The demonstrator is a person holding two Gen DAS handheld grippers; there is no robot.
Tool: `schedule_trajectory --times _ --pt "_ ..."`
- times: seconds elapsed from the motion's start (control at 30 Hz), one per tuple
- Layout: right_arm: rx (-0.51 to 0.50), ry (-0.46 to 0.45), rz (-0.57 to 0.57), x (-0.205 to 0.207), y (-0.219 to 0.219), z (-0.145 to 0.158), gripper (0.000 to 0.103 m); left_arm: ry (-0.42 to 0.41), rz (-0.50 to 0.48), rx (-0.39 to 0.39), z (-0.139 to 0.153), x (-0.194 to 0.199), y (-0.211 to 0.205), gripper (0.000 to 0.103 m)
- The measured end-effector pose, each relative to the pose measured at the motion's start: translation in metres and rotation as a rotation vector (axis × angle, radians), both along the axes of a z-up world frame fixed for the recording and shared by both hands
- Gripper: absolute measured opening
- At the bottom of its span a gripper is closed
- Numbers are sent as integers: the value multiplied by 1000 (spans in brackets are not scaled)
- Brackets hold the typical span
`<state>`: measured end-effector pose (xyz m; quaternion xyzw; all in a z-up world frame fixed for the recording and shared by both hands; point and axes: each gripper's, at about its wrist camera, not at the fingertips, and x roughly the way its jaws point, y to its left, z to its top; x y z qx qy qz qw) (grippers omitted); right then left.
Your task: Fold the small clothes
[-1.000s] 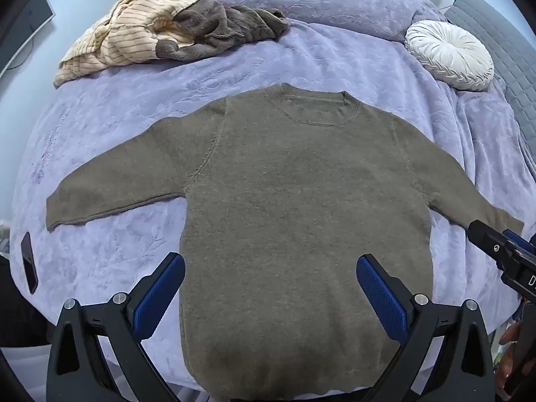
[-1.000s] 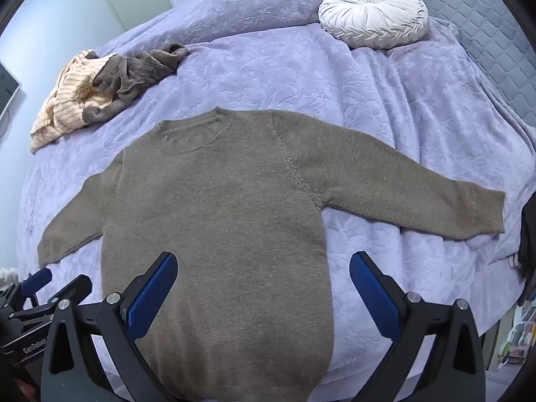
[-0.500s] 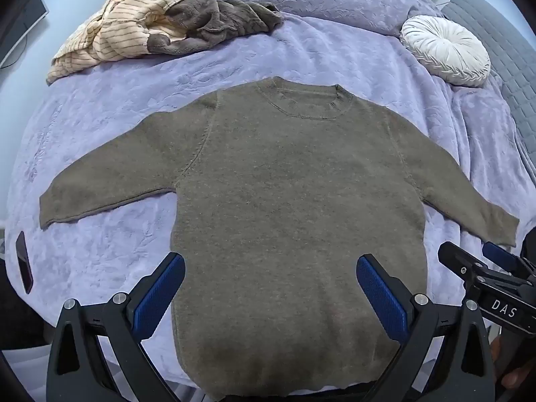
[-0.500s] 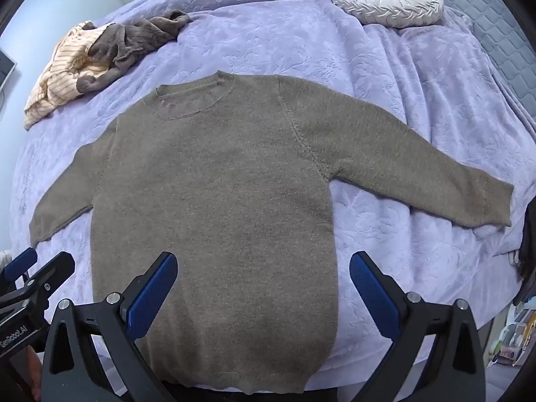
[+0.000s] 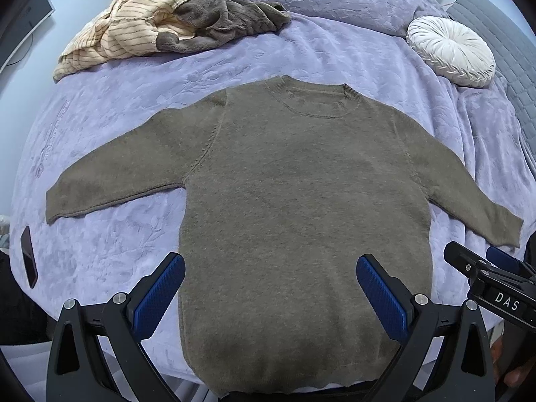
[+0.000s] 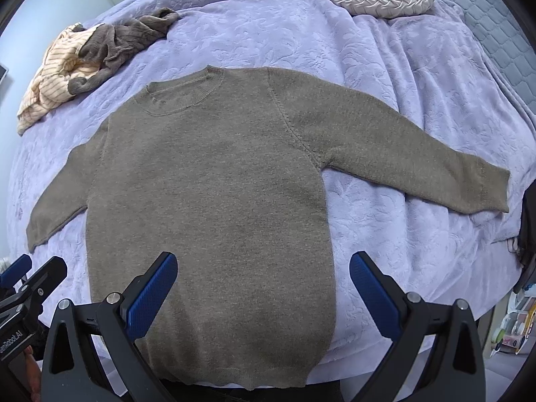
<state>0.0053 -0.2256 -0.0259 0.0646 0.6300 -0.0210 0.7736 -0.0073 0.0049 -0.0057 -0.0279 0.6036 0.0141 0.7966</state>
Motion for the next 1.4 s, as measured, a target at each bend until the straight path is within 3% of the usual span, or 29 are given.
schedule_trajectory --times 1.4 --pt "1 -6 -13 -11 -3 1 102 17 -2 8 -3 -9 -3 103"
